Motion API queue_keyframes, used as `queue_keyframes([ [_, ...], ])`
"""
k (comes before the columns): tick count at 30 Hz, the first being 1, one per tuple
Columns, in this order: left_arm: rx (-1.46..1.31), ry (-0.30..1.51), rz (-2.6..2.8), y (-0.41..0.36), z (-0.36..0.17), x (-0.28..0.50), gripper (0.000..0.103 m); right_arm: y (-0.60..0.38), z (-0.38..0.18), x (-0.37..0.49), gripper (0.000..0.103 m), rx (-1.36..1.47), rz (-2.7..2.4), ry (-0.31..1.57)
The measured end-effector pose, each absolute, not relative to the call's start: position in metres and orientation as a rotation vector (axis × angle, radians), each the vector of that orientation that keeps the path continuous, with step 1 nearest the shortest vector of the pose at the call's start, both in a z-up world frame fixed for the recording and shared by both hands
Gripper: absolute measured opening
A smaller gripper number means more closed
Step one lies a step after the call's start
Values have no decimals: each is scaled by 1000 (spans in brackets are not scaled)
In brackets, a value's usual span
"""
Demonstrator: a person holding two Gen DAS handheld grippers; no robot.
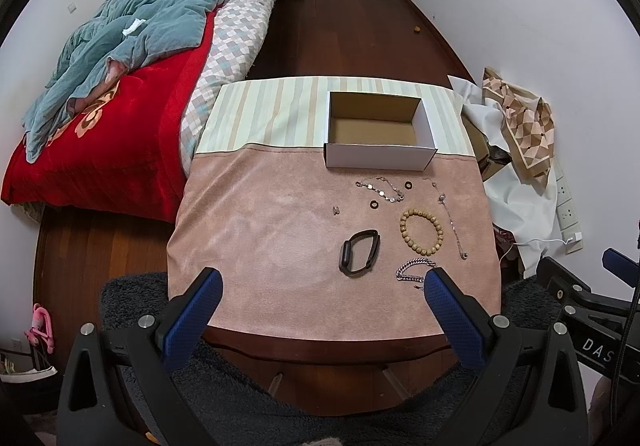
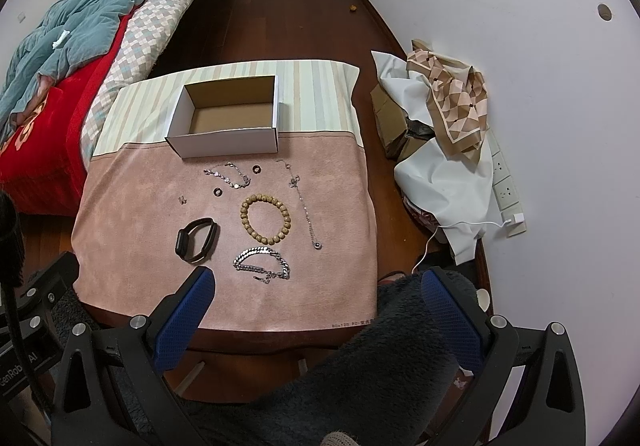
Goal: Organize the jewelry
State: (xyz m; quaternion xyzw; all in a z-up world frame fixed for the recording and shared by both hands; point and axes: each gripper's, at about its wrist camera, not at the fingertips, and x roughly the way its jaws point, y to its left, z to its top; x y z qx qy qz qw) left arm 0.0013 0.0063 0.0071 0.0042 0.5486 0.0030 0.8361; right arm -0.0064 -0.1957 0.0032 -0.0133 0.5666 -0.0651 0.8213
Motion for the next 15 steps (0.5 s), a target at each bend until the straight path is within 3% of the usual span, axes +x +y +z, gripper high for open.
queue_keyframes([
  [15,17,1147,6,-2,19,1,103,-198,14,-9,103,-30,-145,1191],
])
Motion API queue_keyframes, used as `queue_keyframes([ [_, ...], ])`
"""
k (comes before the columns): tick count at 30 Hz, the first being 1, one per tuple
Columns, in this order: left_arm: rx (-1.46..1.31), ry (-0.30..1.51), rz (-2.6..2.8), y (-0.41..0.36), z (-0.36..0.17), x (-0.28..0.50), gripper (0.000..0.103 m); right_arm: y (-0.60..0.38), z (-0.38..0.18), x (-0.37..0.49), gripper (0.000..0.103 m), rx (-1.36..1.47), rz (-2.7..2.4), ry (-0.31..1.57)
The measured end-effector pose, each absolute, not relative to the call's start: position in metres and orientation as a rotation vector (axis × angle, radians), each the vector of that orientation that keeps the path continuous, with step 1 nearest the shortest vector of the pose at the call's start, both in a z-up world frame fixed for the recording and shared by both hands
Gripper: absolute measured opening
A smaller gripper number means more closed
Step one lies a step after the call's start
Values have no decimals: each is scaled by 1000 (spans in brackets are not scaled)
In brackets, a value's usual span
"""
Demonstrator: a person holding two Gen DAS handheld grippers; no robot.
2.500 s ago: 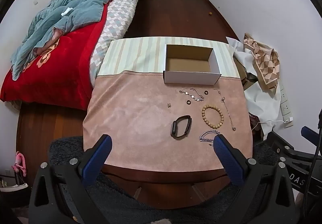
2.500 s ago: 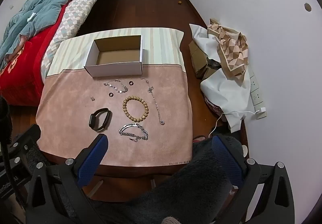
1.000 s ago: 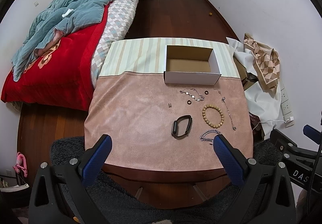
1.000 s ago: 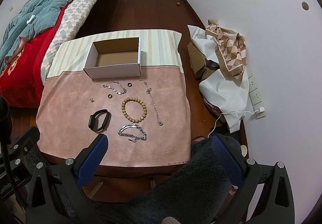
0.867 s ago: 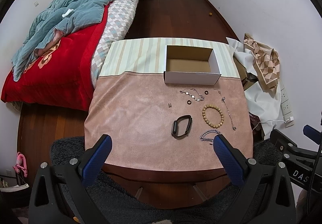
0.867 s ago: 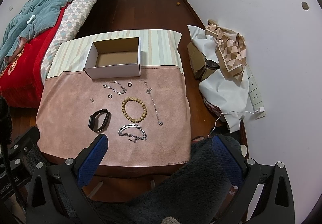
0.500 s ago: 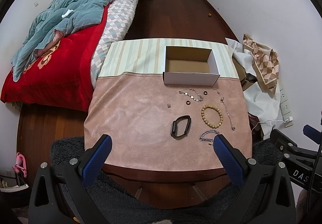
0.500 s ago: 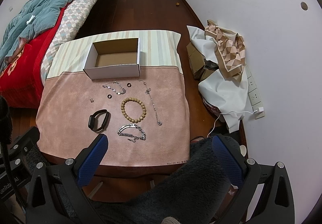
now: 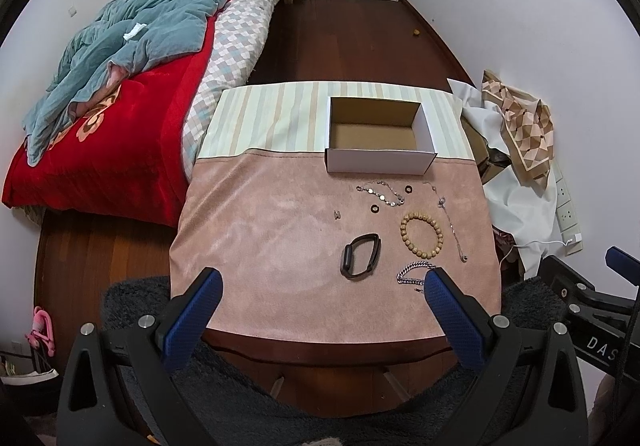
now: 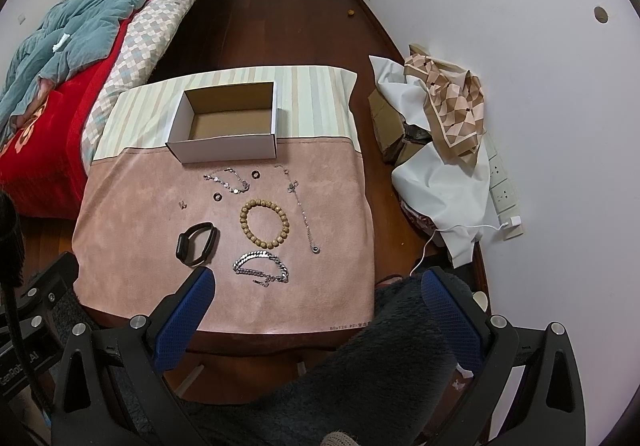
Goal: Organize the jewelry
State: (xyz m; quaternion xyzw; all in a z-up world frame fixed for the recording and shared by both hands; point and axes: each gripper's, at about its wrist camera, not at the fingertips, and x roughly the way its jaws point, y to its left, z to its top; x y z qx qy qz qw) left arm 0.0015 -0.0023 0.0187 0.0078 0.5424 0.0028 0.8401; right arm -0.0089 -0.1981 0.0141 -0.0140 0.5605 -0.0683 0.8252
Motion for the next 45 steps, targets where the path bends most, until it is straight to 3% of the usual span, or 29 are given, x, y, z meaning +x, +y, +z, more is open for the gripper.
queue_keyframes([
  [21,27,1095,31,2,19,12,103,-206,20,-6,103,13,-148,1166],
  [27,94,1067,138,14,-8,47,103,-216,-5,21,103,28,-174,1172],
  [32,170,1144,151,10,-56,75,103,-219,-47,53,101,26,-185,1206],
  [43,207,1390,55,-10,-162,104,102,-219,-161,103,54,64,-135,1363],
  [45,185,1433,30,-13,-178,106,95,-220,-180,107,51,77,-121,1399],
])
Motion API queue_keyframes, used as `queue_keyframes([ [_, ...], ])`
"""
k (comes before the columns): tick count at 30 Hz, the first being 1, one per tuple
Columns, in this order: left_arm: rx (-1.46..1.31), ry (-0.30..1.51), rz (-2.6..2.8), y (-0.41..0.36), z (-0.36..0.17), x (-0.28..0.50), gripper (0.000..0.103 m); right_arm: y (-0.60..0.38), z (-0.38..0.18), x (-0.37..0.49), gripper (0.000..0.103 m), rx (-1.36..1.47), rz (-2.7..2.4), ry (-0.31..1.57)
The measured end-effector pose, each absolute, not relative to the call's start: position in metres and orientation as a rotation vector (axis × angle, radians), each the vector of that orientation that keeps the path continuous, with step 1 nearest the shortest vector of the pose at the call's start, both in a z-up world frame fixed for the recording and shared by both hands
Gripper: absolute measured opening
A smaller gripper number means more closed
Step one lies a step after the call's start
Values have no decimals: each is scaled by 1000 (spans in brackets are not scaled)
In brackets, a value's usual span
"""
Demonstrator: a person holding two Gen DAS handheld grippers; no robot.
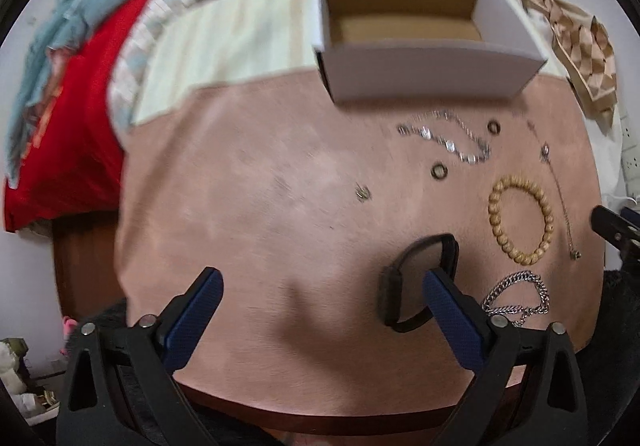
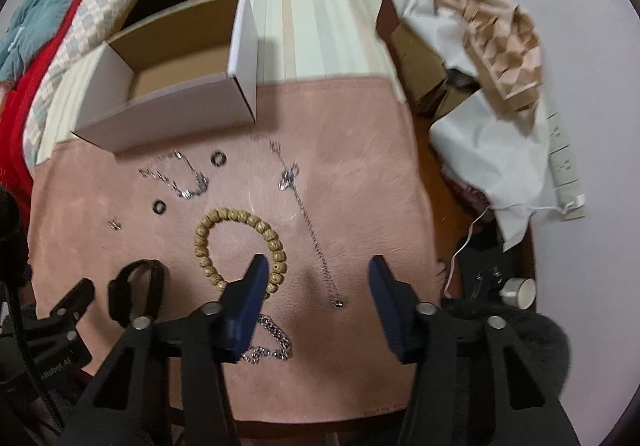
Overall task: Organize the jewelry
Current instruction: 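Grasp the black watch band with the left gripper while the right gripper grasps the wooden bead bracelet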
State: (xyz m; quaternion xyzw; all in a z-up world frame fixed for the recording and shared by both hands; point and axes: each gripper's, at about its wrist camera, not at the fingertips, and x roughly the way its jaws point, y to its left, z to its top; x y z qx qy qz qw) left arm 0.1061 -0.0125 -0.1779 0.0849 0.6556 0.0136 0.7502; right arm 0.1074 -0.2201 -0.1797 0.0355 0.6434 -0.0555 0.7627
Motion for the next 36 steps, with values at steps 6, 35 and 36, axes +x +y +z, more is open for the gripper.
queue_keyframes([
  [6,122,1526,-47,-19,-212,109,70,-221,-209,113,51,111,-93,1461],
  [35,123,1420,-34,14,-229,102,9,-182,-231,128,41,-19,-20,1460],
  [36,120,1415,-35,14,-229,101,9,-179,-229,128,20,-30,-13,1450],
])
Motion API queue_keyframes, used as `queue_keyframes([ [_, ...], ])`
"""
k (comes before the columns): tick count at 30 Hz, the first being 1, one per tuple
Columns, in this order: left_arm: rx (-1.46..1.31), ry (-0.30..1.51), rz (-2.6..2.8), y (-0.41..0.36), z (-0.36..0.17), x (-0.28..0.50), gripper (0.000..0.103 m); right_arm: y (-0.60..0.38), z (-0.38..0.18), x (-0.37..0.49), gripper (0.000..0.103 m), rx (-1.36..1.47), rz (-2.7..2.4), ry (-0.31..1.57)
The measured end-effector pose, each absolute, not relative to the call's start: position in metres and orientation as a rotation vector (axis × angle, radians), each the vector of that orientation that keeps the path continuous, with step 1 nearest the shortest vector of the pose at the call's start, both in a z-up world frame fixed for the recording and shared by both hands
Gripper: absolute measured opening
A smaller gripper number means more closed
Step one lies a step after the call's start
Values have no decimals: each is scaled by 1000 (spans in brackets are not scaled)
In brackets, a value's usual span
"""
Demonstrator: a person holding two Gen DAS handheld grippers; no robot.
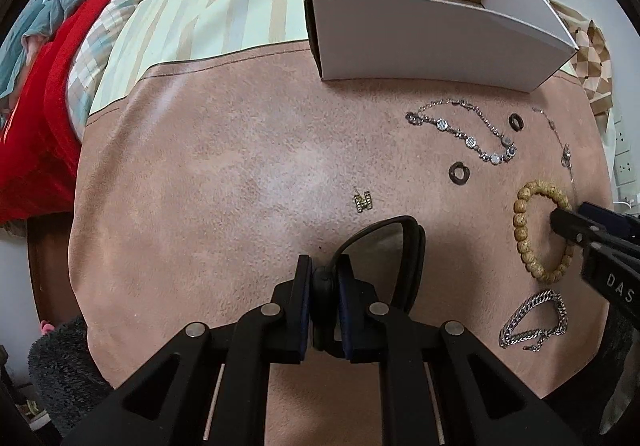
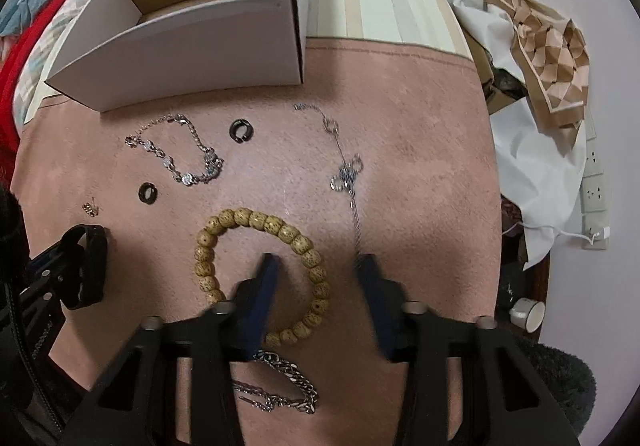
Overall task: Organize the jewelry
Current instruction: 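Grasp the black watch band with the left gripper while the right gripper grasps the wooden bead bracelet, then carry the watch band into the box and open the left gripper while the right drops the bead bracelet in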
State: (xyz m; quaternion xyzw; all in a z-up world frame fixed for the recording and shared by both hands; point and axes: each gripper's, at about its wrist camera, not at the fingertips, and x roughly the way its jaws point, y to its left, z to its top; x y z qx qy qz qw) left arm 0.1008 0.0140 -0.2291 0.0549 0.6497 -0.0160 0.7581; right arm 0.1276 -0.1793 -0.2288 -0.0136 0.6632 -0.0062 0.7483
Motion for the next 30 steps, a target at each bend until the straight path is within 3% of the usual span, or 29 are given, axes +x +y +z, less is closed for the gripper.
queue_keyframes([
  [1,118,1413,-35,17,-228,109,9,-179,-229,130,10,-37,-11,1451],
  [9,78,1364,-58,26,-175,100,9,-186,-210,125,9,125,20,1431],
  [24,5,1148,-117,0,-80,176,9,-181,-58,160,9,171,91,1122],
  [30,-31,1120,-117,4,-72,218,9,-172,-37,205,9,159,126,1091],
])
